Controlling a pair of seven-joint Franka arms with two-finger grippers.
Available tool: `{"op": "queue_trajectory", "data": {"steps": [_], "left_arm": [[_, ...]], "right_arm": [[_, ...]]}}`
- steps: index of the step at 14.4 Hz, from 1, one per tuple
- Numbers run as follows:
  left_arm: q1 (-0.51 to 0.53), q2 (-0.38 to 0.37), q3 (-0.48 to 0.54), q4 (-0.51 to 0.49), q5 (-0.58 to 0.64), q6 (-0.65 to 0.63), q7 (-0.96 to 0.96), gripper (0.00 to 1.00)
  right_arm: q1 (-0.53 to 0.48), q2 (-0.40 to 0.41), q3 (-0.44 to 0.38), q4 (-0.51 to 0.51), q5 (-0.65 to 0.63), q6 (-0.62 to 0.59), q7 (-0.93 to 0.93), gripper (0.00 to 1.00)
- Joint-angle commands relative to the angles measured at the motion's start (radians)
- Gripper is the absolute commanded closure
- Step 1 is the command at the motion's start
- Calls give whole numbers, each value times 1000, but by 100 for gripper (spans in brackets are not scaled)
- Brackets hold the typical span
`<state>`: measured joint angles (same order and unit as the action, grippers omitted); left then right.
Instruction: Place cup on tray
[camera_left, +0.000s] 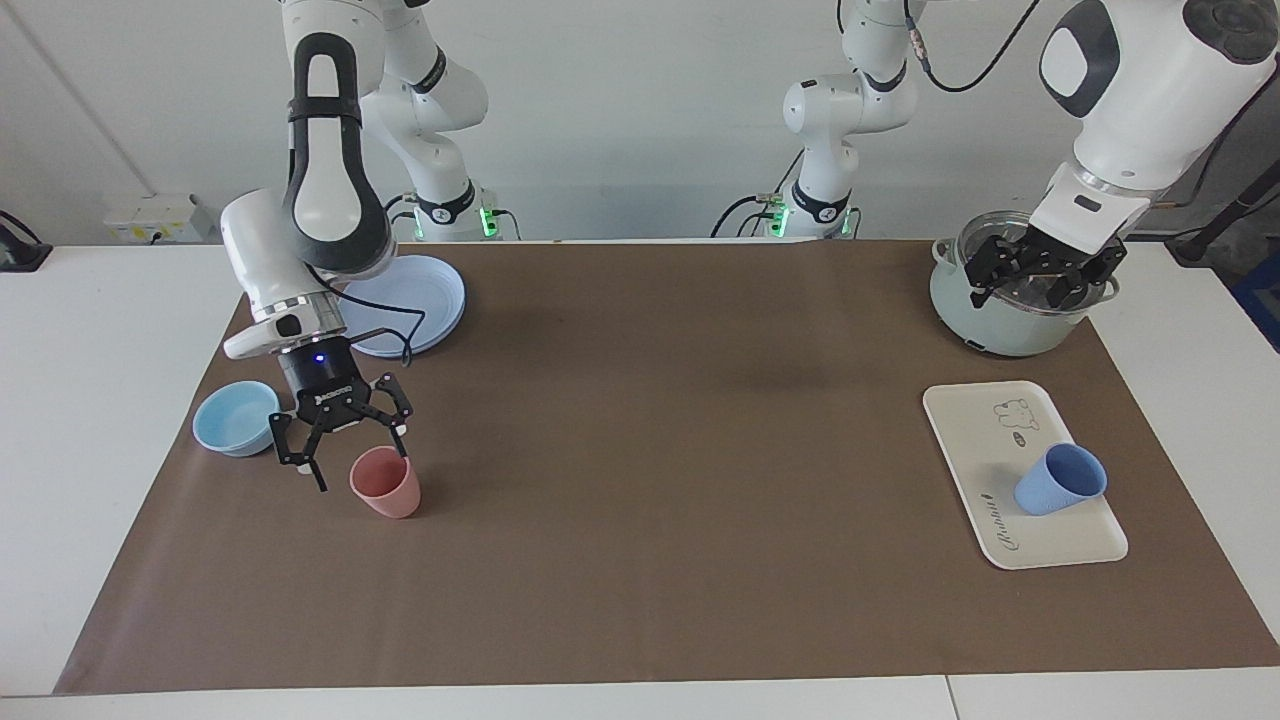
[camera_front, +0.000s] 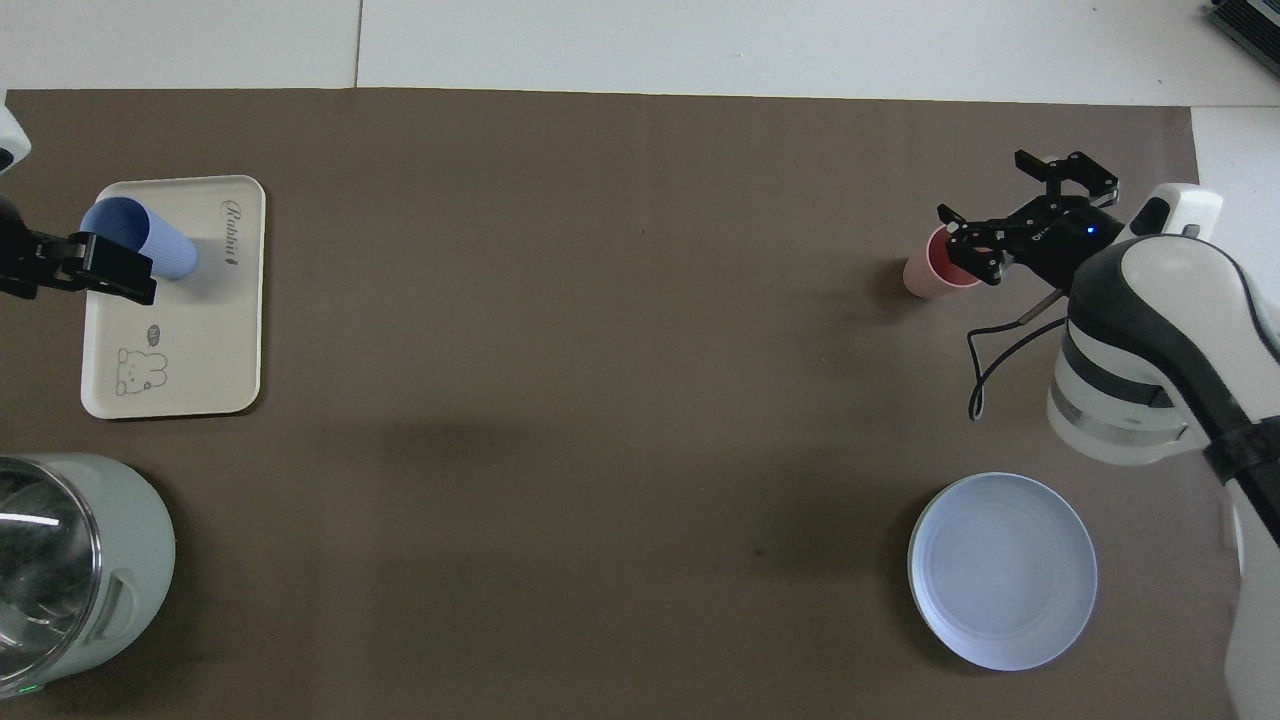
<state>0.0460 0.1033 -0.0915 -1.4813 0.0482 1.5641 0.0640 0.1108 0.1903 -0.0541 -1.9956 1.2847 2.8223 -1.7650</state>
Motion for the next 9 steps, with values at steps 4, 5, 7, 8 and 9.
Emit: {"op": "queue_trajectory", "data": {"steps": [4,5,7,8,9], "left_arm": [[3,-37,-2,-54,9,36,7,0],[3,-39,-1,-54,9,36,5,0],[3,-40,-2,-59,9,37,4,0],[3,-42,-1,-63,9,37,2,0],[3,-42,-1,-65,9,37,2,0]], "right_arm": [[-29,-29,-12,15,-443,-147,368,0],[-37,-46,-12,18,-550,-188,445,0],[-48,-86,-13,21,-738,-259,611,0],[-56,-104,-13,23,-814,-303,686,0],[-57,-121,-13,29,-897,-357,766,0]]}}
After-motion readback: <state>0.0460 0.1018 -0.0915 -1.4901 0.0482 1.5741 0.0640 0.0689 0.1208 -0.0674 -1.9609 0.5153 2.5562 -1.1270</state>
